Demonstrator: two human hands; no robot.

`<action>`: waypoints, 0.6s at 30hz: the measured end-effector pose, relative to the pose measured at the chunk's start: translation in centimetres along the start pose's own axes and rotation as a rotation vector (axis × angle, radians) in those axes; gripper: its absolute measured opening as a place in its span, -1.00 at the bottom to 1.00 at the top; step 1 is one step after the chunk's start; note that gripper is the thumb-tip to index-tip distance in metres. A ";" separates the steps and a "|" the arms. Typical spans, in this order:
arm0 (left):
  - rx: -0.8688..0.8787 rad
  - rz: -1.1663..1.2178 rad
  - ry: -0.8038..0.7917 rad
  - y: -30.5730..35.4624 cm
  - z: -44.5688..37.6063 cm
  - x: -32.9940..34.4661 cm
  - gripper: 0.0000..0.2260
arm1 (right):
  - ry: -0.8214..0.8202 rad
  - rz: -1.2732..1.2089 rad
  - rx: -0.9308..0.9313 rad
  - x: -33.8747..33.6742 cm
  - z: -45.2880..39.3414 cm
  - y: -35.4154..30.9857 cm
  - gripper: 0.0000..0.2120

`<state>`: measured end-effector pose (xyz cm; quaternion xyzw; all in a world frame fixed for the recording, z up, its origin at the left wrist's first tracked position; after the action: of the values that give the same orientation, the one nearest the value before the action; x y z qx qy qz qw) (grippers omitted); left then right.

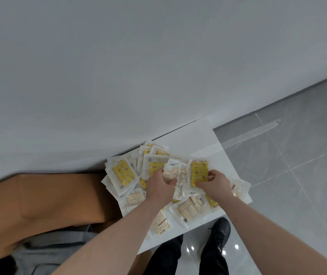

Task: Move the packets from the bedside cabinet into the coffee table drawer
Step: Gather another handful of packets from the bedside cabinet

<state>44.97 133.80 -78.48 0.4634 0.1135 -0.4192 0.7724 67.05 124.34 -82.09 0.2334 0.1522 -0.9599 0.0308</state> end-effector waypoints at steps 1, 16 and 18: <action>-0.005 0.020 0.001 -0.2 0.3 -0.2 -0.70 | 0.021 -0.007 0.003 -0.3 0.3 0.2 -0.69; -0.049 0.161 0.123 -2.5 5.9 -5.2 -0.53 | -0.025 -0.229 0.044 -0.7 5.8 3.5 -0.70; 0.005 0.116 0.121 -1.0 6.8 -6.7 -0.45 | -0.004 -0.287 0.062 -1.9 8.1 3.7 -0.69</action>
<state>38.56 131.72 -71.61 0.4958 0.1318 -0.3453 0.7859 65.61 118.33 -75.41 0.2079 0.1543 -0.9592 -0.1139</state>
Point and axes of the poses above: each hand's wrist, its own z-axis away from the middle knuckle, its own x-axis out of the palm, y = z × x, the point moved 10 cm from there along -z, towards the middle knuckle, and after that the axes turned 10 degrees about x, right-handed, at the moved point
